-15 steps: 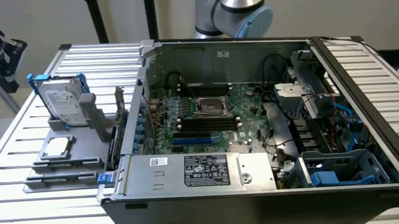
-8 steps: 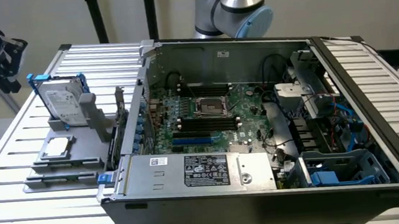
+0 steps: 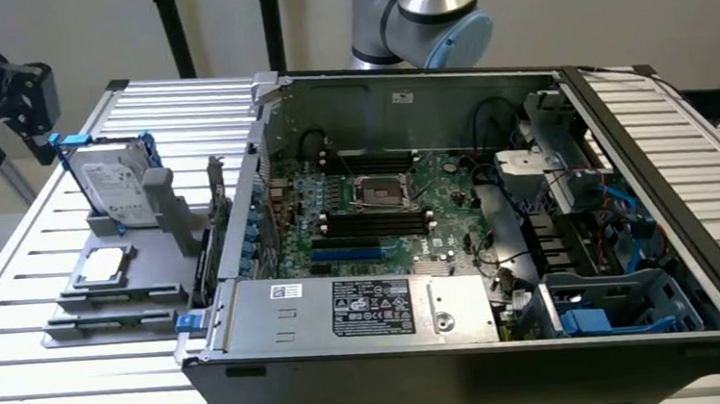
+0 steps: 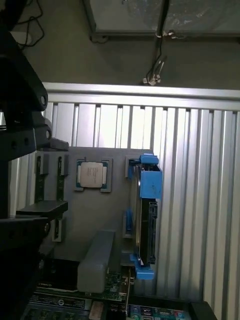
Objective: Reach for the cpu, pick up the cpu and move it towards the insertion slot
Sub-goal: 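Pick up the cpu and move it towards the insertion slot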
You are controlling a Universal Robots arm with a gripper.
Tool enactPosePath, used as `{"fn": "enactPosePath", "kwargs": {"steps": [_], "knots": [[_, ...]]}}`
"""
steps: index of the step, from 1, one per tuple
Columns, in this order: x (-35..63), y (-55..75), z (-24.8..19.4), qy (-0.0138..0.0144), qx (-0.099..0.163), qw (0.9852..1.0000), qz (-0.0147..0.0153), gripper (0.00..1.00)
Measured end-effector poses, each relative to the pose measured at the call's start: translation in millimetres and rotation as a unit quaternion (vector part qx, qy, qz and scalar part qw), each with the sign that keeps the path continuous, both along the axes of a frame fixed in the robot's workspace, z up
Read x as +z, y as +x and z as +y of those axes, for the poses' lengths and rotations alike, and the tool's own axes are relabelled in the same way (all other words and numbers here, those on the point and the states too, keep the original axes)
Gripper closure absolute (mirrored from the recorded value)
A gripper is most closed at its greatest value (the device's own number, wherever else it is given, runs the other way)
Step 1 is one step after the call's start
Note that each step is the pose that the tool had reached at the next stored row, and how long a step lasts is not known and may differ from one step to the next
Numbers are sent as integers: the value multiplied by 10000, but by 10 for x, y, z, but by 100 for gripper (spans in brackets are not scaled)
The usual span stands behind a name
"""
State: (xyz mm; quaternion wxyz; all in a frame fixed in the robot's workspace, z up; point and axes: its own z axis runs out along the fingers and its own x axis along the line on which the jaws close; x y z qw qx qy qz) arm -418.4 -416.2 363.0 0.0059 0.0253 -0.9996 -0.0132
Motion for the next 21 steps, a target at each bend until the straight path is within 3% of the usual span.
{"fn": "enactPosePath", "kwargs": {"steps": [1, 3, 4, 21], "knots": [[-5, 7, 0, 0, -8, 10000, 0, 41], [-23, 23, 0, 0, -28, 10000, 0, 41], [-41, 28, 0, 1, -39, 10000, -1, 35], [-349, 32, 0, 1, -122, 9999, 0, 35]]}}
